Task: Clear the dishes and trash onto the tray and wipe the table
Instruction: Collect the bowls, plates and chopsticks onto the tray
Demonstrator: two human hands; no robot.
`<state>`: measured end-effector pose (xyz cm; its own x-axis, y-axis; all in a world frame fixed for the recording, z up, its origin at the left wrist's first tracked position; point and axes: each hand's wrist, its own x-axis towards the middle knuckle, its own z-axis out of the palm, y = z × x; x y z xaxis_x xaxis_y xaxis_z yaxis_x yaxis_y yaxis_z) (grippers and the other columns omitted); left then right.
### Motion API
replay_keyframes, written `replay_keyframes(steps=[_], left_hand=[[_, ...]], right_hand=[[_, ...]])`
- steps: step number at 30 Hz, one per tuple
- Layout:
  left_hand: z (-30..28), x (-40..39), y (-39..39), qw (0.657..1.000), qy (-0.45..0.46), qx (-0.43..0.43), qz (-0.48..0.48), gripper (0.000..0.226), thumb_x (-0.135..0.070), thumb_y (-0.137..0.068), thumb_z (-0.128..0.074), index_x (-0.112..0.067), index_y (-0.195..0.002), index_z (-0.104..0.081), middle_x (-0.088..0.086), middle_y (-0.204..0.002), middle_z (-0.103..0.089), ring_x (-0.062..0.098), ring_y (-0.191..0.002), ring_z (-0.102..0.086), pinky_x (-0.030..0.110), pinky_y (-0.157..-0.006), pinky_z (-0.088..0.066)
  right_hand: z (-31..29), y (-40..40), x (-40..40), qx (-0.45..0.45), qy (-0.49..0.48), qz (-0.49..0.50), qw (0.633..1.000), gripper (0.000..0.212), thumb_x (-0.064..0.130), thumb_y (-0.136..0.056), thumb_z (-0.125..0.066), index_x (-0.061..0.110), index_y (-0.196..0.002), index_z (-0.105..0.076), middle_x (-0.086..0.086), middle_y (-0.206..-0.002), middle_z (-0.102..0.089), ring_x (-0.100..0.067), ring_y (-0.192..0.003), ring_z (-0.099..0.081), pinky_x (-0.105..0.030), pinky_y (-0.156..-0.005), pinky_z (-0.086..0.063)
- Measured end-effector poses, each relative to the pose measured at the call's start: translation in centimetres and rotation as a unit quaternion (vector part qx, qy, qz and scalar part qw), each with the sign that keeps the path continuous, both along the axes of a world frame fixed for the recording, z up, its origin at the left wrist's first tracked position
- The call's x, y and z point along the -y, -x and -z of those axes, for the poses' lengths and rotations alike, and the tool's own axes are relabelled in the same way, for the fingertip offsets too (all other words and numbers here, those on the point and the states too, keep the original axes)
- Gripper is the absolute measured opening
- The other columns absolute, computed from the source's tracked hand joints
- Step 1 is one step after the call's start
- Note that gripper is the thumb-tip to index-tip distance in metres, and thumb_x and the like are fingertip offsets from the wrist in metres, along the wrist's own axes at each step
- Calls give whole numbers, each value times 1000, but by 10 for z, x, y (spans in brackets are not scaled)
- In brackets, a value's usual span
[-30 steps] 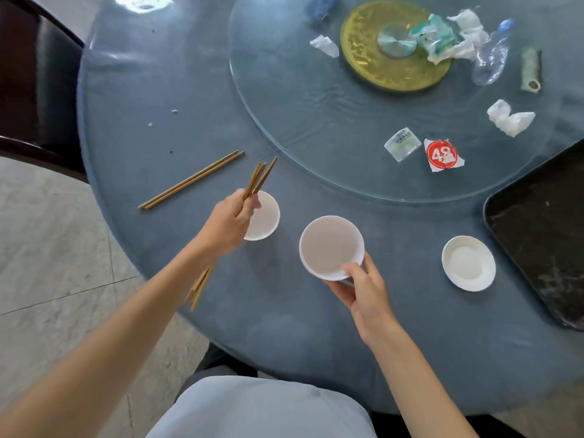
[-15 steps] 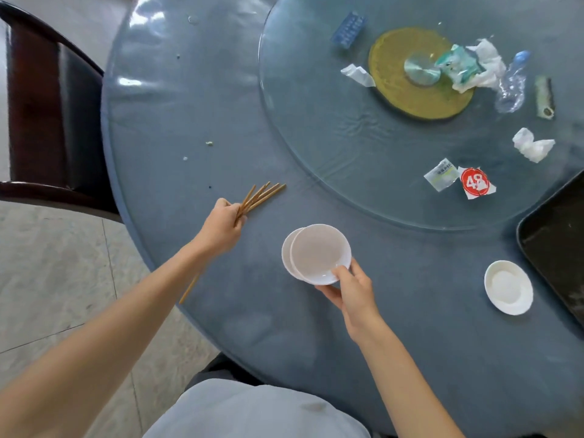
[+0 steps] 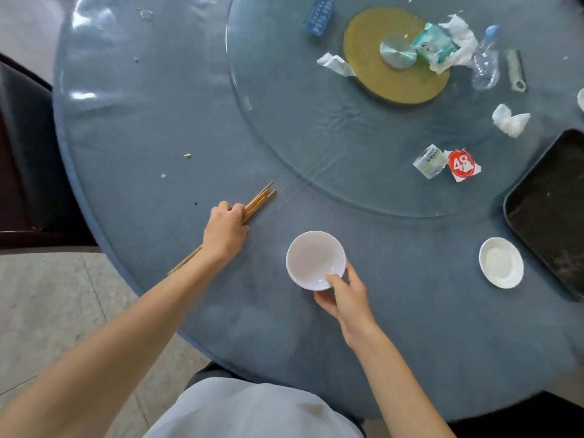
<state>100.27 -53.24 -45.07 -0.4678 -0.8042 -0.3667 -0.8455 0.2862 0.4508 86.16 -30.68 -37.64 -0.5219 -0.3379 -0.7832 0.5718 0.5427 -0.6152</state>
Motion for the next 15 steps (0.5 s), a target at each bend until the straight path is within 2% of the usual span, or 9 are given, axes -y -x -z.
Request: replay_keyframes(steps=[2,5,10,12,15], left_hand=[[-2,3,3,1000,9,16,1,25,-12,-89,-62,-6,-113,-61,16,-108,-53,37,-105,-52,44,-78,-48],[-2,6,6,999,18,33,2,23,-9,-87,-56,-7,-110,-60,16,-105,-56,37,-102,-55,43,-75,-47],[-4,6,16,997,15,79,-1,25,-6,-84,-57,-4,-108,-51,18,-108,-55,39,-103,-54,42,-71,-44],[-4,2,20,995,21,101,-2,27,-5,-82,-60,-3,-106,-47,20,-109,-55,40,-103,-53,42,-74,-42],[2,0,23,992,33,120,2,31,-7,-82,-64,-1,-107,-48,23,-112,-55,42,-104,-53,43,-81,-44]], right_hand=[[0,-1,1,2,-9,2,1000,54,11,-98,-57,38,-145,-55,-4,-126,-64,-30,-108,-70,-26,-70,-63],[2,-3,0,7,-19,8,1000,49,17,-100,-58,40,-143,-54,-6,-124,-64,-22,-89,-72,-32,-74,-64],[8,-6,-2,56,3,38,998,43,20,-100,-62,37,-139,-56,-7,-125,-64,-24,-92,-76,-40,-83,-64],[11,-9,-1,79,32,60,995,45,16,-99,-62,37,-139,-57,-7,-127,-65,-24,-89,-78,-41,-84,-64],[16,-10,0,91,61,76,991,49,9,-97,-60,36,-138,-58,-7,-131,-64,-28,-95,-76,-41,-85,-63]])
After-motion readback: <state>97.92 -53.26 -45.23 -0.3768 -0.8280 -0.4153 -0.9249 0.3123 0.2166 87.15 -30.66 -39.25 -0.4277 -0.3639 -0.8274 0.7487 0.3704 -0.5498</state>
